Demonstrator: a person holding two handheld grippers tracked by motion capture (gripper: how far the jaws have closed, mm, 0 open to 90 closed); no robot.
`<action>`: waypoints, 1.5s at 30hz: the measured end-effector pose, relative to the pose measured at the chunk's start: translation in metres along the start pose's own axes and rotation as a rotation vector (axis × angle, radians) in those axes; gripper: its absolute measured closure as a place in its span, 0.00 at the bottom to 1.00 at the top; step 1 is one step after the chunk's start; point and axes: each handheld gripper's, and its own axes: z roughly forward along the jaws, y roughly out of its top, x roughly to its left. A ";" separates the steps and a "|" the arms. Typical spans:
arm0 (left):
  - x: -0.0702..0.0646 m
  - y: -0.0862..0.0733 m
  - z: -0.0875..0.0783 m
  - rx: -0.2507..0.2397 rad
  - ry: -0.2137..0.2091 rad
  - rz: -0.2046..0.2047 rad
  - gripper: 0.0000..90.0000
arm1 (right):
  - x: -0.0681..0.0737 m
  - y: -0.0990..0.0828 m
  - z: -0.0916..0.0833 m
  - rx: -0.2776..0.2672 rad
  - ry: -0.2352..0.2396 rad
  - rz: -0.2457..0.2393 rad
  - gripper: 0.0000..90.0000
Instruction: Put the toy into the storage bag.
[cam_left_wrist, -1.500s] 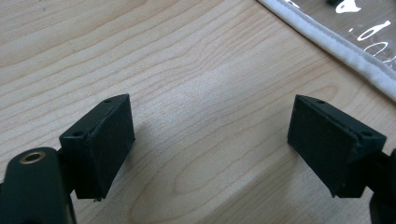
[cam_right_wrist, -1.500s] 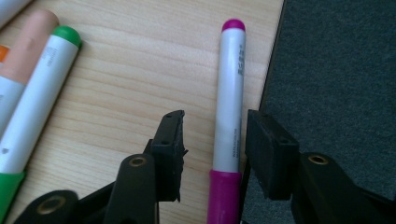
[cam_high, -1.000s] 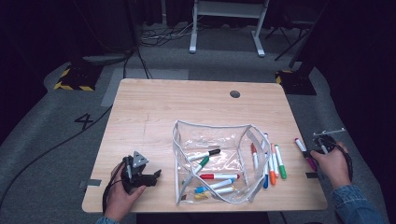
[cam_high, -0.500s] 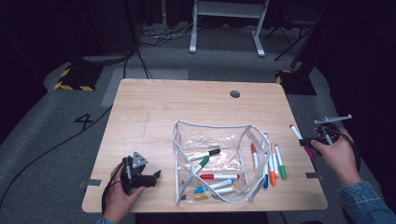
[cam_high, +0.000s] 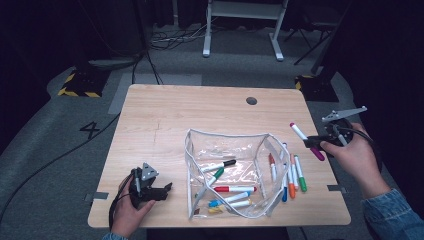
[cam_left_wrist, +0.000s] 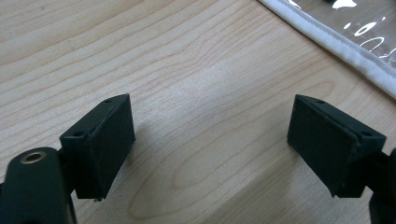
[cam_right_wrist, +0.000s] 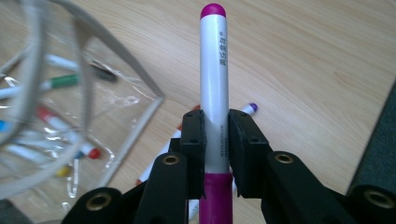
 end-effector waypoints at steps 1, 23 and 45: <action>0.000 0.000 0.000 0.000 0.000 0.000 0.17 | 0.007 0.004 -0.002 0.000 0.013 -0.012 0.86; 0.000 0.000 0.000 0.000 -0.001 0.000 0.17 | 0.119 0.062 -0.007 0.035 0.179 -0.306 0.86; 0.000 0.000 0.000 0.000 -0.001 0.000 0.17 | 0.194 0.082 0.053 0.173 0.311 -0.456 0.86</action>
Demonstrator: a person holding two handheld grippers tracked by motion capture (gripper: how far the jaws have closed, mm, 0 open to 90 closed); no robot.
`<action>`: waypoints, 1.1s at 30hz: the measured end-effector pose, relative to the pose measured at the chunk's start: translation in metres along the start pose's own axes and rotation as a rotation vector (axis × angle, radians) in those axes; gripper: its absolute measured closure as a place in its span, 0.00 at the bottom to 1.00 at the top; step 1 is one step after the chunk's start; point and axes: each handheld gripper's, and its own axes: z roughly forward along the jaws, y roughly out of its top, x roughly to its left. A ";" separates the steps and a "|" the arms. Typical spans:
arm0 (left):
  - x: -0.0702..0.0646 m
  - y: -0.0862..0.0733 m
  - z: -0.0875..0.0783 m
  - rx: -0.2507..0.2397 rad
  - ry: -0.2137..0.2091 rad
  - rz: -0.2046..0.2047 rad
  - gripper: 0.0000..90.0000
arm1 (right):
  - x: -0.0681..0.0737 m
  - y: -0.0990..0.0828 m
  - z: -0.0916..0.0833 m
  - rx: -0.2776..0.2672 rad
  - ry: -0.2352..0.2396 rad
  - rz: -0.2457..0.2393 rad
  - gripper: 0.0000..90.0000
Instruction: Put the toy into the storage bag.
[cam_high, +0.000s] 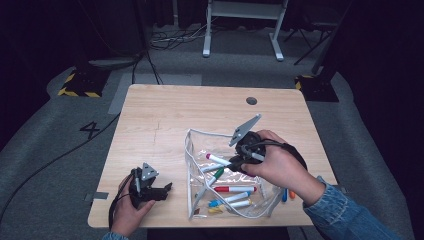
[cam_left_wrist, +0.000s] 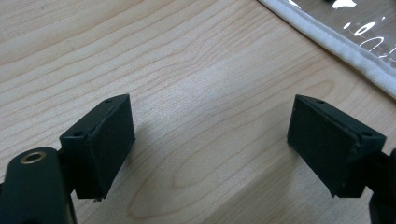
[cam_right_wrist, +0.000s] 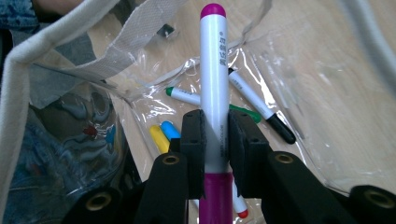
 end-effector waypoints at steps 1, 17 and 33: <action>0.000 0.000 0.000 0.000 0.000 0.000 0.17 | 0.001 0.001 0.003 0.007 0.004 -0.003 0.86; 0.000 0.000 0.000 -0.001 -0.001 -0.004 0.17 | 0.011 0.000 0.057 0.146 0.070 -0.034 0.86; 0.000 0.000 0.000 0.000 0.000 -0.001 0.17 | 0.014 -0.006 0.088 0.304 0.084 -0.124 0.86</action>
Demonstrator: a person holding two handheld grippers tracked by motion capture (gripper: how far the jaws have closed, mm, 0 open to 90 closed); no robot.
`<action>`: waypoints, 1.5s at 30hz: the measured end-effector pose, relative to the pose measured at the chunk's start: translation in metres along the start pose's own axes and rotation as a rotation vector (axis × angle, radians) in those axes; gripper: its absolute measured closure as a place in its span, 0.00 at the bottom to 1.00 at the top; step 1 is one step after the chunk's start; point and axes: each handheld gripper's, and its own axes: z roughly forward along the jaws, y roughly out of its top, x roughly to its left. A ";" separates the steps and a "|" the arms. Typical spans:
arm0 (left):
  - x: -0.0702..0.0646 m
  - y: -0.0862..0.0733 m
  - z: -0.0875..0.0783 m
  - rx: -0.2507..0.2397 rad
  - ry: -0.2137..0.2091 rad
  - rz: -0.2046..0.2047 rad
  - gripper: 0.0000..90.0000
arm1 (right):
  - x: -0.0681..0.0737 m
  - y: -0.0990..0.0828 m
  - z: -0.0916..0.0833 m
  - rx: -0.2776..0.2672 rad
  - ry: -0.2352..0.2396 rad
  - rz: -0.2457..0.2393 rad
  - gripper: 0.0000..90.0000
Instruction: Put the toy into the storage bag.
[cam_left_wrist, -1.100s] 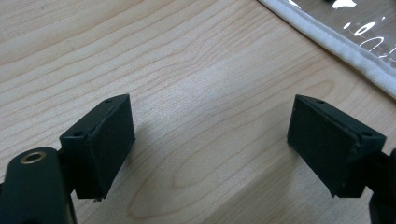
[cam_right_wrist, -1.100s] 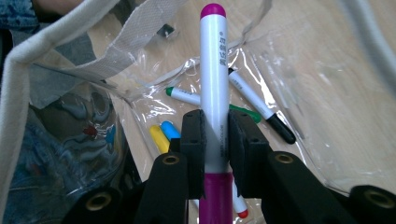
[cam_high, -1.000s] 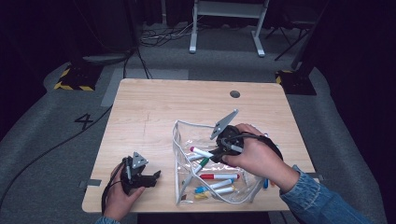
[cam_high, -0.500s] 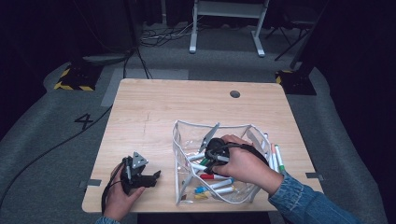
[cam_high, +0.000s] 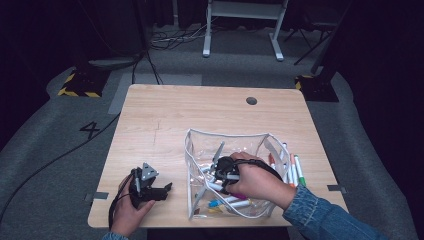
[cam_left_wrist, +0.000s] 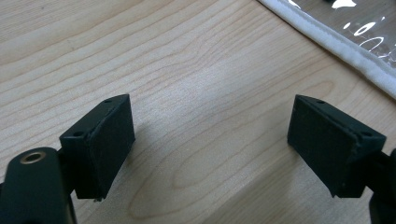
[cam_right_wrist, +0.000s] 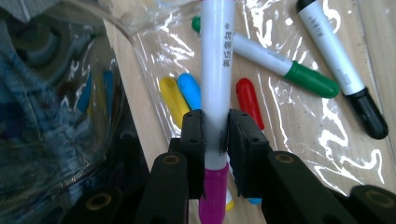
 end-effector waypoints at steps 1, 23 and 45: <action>0.000 0.000 0.000 -0.001 -0.001 -0.004 0.17 | 0.000 0.000 0.001 0.003 -0.002 -0.007 0.86; 0.000 0.000 0.000 0.000 0.000 0.000 0.17 | -0.001 -0.017 -0.069 -0.320 -0.091 0.086 0.55; 0.000 0.000 0.000 0.000 0.000 0.001 0.17 | -0.045 -0.129 -0.141 -0.540 -0.266 0.372 0.56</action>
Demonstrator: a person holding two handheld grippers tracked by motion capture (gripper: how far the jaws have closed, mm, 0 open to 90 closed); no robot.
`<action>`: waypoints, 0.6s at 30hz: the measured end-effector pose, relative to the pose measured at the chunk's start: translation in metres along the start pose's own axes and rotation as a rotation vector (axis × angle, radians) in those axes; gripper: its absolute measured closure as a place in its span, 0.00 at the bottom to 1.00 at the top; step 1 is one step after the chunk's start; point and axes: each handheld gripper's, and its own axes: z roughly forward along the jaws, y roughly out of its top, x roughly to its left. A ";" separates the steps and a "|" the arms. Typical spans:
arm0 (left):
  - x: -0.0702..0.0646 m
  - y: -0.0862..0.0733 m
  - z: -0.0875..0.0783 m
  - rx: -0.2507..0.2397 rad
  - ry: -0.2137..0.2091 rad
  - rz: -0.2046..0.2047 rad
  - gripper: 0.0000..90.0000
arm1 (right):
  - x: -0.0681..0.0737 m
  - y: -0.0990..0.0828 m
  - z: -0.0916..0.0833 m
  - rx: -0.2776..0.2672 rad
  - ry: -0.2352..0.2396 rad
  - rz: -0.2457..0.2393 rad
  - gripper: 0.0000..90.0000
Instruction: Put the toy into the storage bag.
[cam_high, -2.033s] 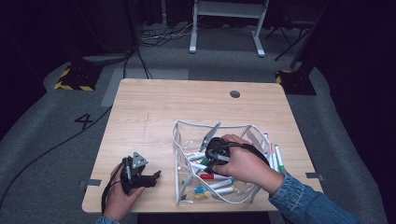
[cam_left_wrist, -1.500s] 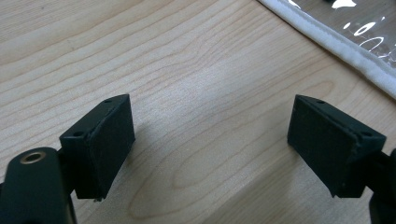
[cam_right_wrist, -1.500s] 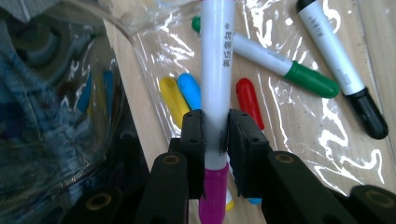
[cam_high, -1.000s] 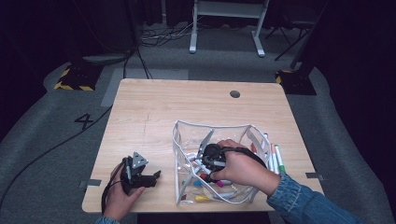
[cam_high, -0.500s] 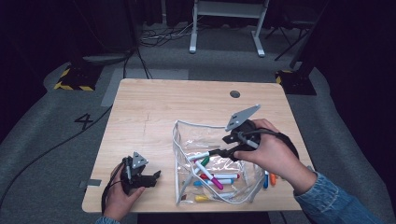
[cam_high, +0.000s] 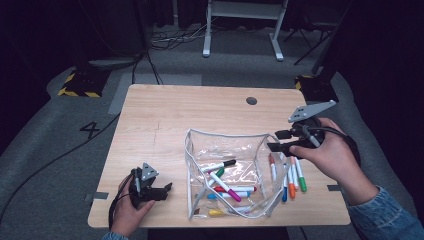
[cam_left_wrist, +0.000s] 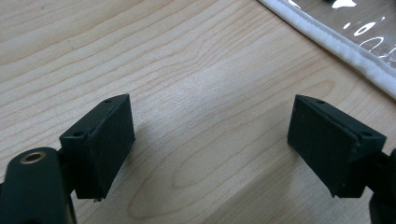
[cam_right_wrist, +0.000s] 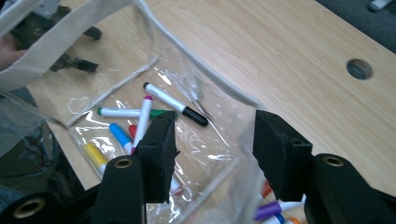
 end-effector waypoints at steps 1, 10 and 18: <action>0.000 0.000 0.000 0.000 0.000 0.000 0.17 | -0.004 -0.004 -0.003 -0.002 -0.010 0.015 0.56; 0.000 0.000 0.000 0.000 0.000 0.000 0.17 | -0.045 -0.046 -0.012 0.002 -0.104 0.155 0.57; 0.000 0.000 0.000 0.000 0.000 0.000 0.17 | -0.078 -0.092 0.009 0.060 -0.148 0.279 0.58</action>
